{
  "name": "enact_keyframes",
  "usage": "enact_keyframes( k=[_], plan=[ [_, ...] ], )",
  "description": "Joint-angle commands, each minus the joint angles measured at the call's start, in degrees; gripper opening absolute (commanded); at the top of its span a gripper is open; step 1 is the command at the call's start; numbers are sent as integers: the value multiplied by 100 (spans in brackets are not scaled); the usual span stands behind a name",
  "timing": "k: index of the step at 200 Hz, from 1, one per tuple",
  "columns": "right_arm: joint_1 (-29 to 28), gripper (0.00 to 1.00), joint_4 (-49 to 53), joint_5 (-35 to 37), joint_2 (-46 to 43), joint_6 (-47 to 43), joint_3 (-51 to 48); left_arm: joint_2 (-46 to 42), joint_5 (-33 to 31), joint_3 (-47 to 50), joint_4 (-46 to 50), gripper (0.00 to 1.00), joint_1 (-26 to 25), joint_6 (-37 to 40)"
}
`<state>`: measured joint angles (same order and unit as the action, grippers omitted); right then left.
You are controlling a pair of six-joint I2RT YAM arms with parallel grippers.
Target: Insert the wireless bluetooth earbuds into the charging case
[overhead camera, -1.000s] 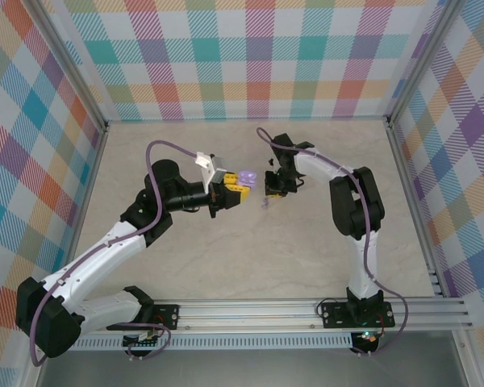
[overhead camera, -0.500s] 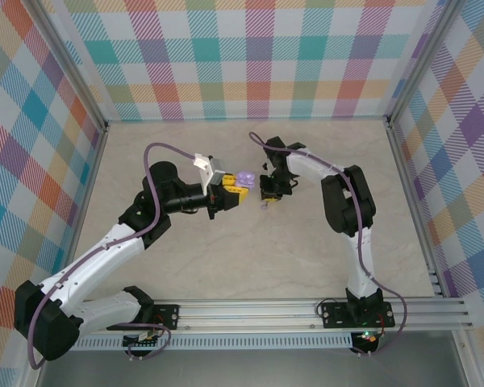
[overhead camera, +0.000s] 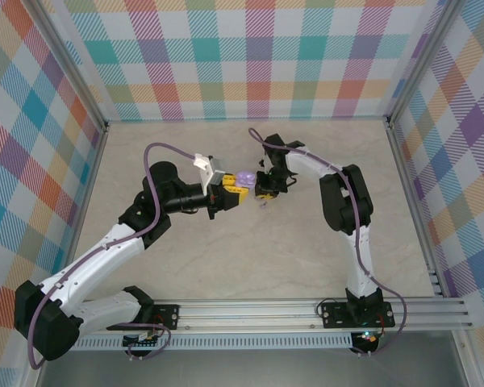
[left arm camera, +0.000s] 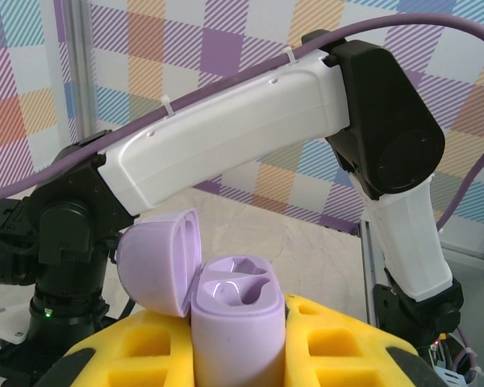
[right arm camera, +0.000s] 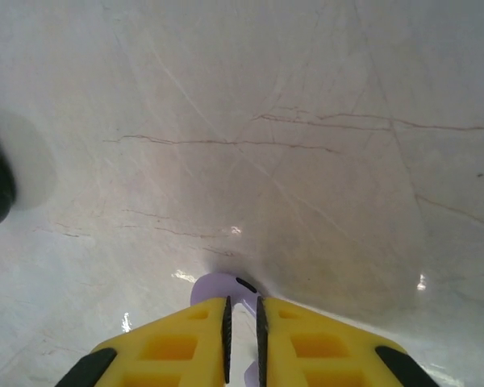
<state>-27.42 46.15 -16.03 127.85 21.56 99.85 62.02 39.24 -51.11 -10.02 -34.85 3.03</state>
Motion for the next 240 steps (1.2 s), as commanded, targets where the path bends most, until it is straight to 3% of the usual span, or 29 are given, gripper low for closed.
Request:
enact_keyframes(
  k=[1, 21, 61, 161, 240],
  plan=[
    [-40, 23, -47, -133, -100, -214, 118, -107, -40, 3, 4, 17, -72, 104],
    [-36, 32, -45, -170, -248, -676, 83, -121, -57, 4, 18, 17, -69, 111],
    [-82, 37, 99, -164, -254, -1689, 120, -167, -74, 6, 3, 17, -73, 110],
    [-597, 37, 637, 1395, 288, -2444, 840, -271, -114, 46, 53, 17, -66, 119],
    [-802, 32, 940, 2046, 670, -2630, 1172, -301, -128, 73, 9, 17, -71, 111]
  ],
)
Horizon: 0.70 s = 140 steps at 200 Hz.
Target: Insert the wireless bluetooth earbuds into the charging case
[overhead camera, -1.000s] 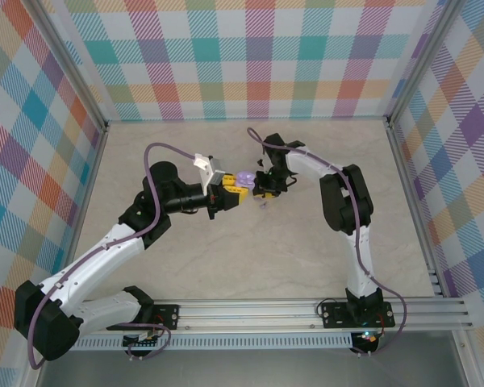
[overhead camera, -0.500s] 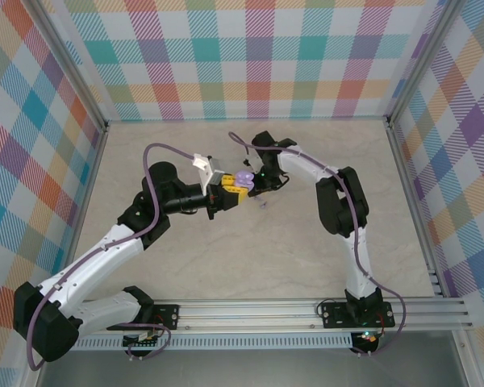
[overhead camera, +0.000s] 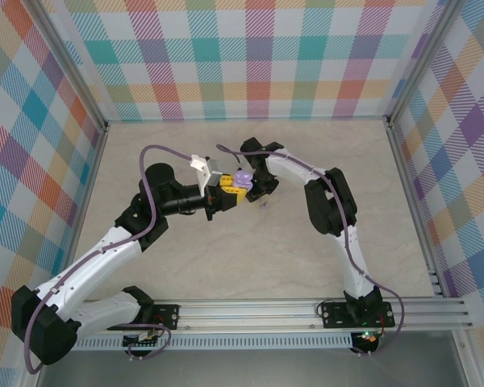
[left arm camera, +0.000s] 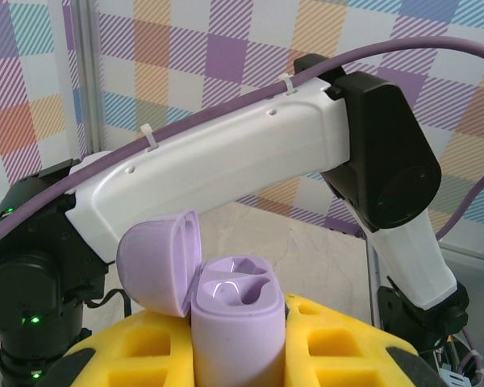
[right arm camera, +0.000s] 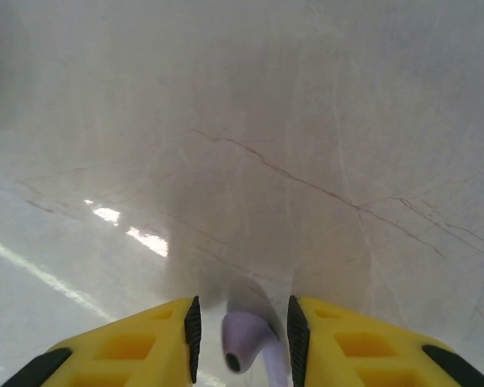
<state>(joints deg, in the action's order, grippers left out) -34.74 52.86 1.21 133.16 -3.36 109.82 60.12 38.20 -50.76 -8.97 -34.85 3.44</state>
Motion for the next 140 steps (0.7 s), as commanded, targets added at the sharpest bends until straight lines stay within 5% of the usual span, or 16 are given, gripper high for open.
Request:
enact_keyframes(
  k=[1, 140],
  plan=[
    [-69, 32, 273, 329, 143, -139, 178, -108, -23, 39, -96, 17, -73, 69],
    [-178, 28, 559, 573, 209, -174, 183, -77, -67, 57, -140, 17, -74, 70]
  ],
)
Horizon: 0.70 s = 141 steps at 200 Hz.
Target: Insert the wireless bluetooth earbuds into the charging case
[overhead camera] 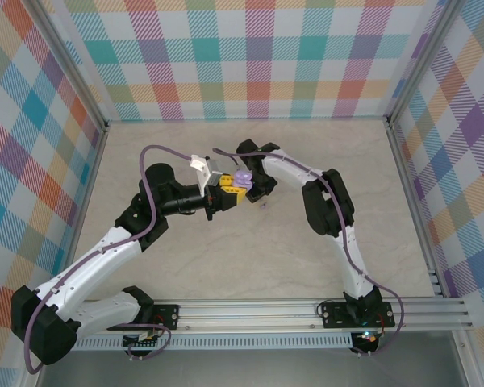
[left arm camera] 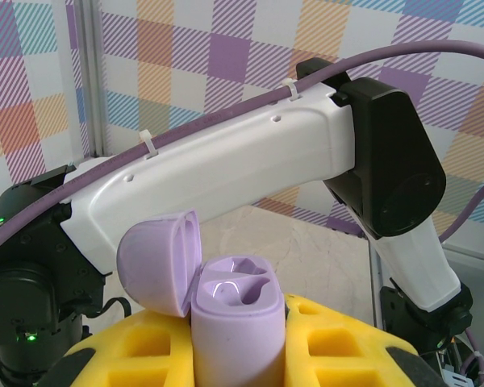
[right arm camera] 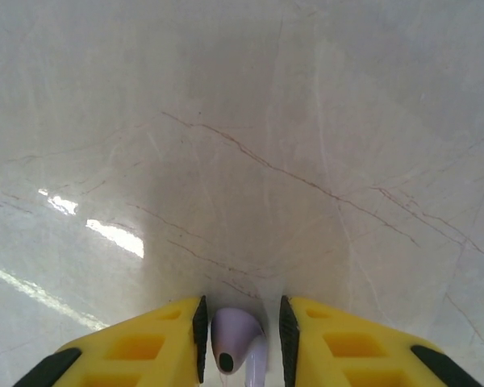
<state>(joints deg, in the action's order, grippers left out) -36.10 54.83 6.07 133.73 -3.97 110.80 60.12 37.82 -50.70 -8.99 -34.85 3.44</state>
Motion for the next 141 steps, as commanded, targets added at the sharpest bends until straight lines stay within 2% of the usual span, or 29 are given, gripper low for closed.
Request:
enact_keyframes(
  k=[1, 60, 141],
  plan=[
    [-42, 28, 363, 88, 152, -113, 84, -78, -30, 51, -133, 17, -74, 69],
    [14, 18, 340, 53, 176, 186, 43, -21, -72, 33, -79, 17, -74, 70],
    [957, 16, -510, -1700, -608, 1248, -739, 283, -687, -111, 350, 18, -61, -127]
  ],
)
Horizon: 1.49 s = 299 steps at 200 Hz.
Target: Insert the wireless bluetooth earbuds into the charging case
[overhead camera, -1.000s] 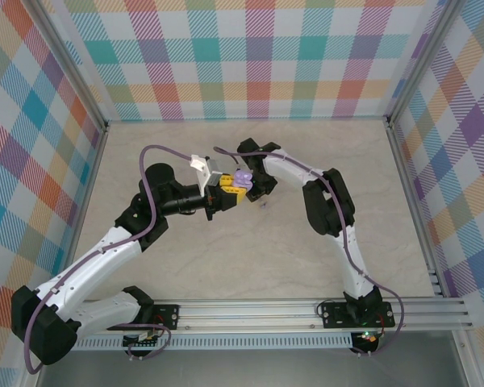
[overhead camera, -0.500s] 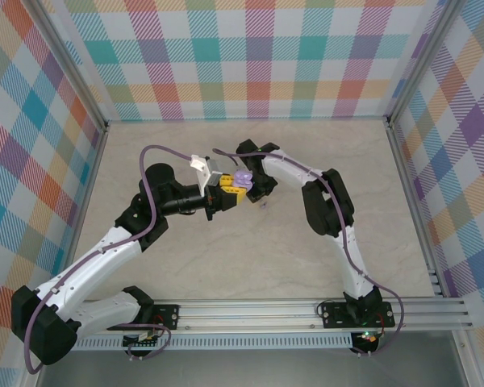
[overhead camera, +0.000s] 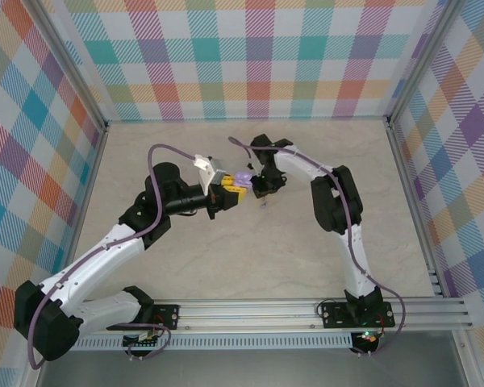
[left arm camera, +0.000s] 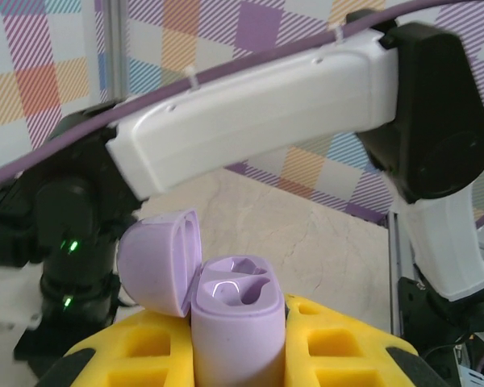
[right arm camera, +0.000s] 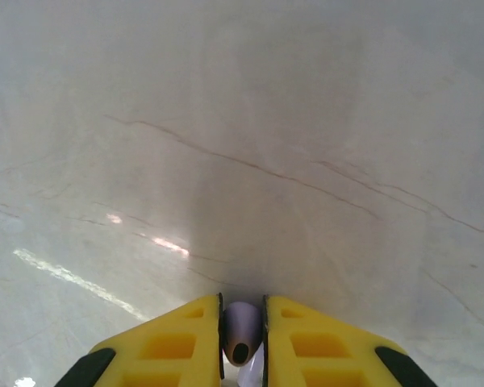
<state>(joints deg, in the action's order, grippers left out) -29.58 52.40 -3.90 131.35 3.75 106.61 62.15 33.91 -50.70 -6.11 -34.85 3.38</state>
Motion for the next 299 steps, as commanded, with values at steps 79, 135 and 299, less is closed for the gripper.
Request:
enact_keyframes(
  k=[79, 135, 299],
  plan=[
    [1042, 16, -1571, -2109, -1654, 1152, -1535, 680, -466, 129, -410, 18, 132, -874],
    [1042, 16, -2185, -2427, -3094, 1436, -2288, 1025, -978, 228, -575, 18, 152, -1231],
    [-423, 20, -3420, -1642, -5855, 1264, -2895, 1151, 387, 323, -2807, 19, -26, -1688]
  ],
)
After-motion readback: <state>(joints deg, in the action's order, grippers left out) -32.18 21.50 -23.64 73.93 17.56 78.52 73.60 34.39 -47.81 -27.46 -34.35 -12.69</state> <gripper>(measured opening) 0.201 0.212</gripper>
